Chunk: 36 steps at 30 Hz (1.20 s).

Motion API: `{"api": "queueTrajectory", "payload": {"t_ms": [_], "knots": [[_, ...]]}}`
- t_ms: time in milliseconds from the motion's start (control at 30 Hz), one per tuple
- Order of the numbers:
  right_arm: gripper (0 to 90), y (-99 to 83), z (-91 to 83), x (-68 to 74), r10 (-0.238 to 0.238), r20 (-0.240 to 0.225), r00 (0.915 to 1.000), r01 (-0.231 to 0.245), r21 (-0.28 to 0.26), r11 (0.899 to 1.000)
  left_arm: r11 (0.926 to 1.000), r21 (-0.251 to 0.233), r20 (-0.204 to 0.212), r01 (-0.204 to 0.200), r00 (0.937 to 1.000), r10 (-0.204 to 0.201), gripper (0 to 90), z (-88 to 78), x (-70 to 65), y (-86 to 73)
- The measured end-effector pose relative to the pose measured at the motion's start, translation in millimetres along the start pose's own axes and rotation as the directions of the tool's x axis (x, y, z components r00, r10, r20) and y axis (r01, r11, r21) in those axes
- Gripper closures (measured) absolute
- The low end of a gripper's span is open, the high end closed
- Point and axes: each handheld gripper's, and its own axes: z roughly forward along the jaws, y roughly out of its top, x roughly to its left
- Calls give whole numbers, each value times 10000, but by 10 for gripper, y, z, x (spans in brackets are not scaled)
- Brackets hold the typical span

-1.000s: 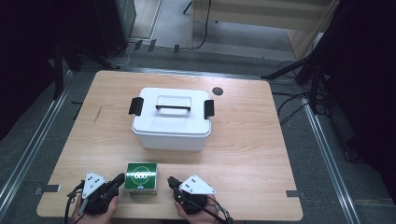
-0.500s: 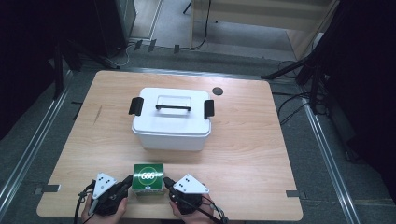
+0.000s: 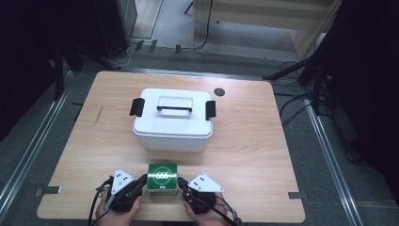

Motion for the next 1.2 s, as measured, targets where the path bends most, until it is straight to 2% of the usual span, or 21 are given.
{"api": "queueTrajectory", "payload": {"t_ms": [100, 233, 300, 333, 367, 433, 467, 533, 700, 800, 933, 1000, 1033, 1167, 1200], "knots": [[900, -5, -69, -70, 59, 165, 9998, -60, 88, 9999, 10000, 1, 231, 22, 9997, -22, 900, 71, -80, 23], [900, -35, -185, -185, 137, 415, 9990, -144, 183, 9997, 9997, 129, 501, -209, 9985, 203, 900, 164, -234, 67], [900, -56, -252, -259, 246, 533, 9983, -256, 186, 9995, 9996, 133, 548, -246, 9982, 238, 900, 184, -263, 76], [900, -56, -252, -259, 246, 533, 9983, -256, 186, 9995, 9996, 141, 661, -243, 9975, 233, 900, 218, -312, 92], [900, -79, -326, -343, 302, 665, 9973, -313, 160, 9994, 9996, 111, 809, -244, 9964, 234, 900, 267, -397, 121], [900, -102, -383, -410, 312, 797, 9963, -324, 141, 9994, 9995, 117, 843, -288, 9961, 277, 900, 285, -430, 132], [900, -120, -422, -454, 383, 848, 9957, -395, 121, 9991, 9992, 138, 976, -383, 9945, 368, 900, 340, -521, 160], [900, -141, -481, -510, 444, 980, 9942, -458, 120, 9989, 9987, 189, 1052, -479, 9934, 456, 900, 383, -589, 177], [900, -177, -590, -602, 487, 1262, 9908, -505, 114, 9987, 9980, 235, 1216, -585, 9910, 552, 900, 435, -683, 189], [900, -203, -637, -657, 550, 1281, 9902, -560, 46, 9984, 9978, 187, 1273, -631, 9900, 602, 900, 471, -760, 194], [900, -214, -659, -682, 409, 1336, 9902, -413, 5, 9991, 9975, 85, 1383, -704, 9880, 686, 900, 474, -741, 199], [877, -208, -683, -688, 308, 1302, 9910, -294, -126, 9995, 9973, -149, 1329, -725, 9884, 738, 899, 446, -709, 204], [839, -203, -714, -706, 224, 1364, 9904, -185, -297, 9994, 9972, -367, 1134, -648, 9912, 685, 827, 393, -645, 210], [795, -210, -769, -810, 304, 1618, 9863, -215, -562, 9982, 9982, -505, 774, -331, 9963, 369, 752, 296, -441, 215], [795, -210, -769, -810, 304, 1618, 9863, -215, -562, 9982, 9982, -505, 774, -331, 9963, 369, 730, 296, -441, 215]]}}
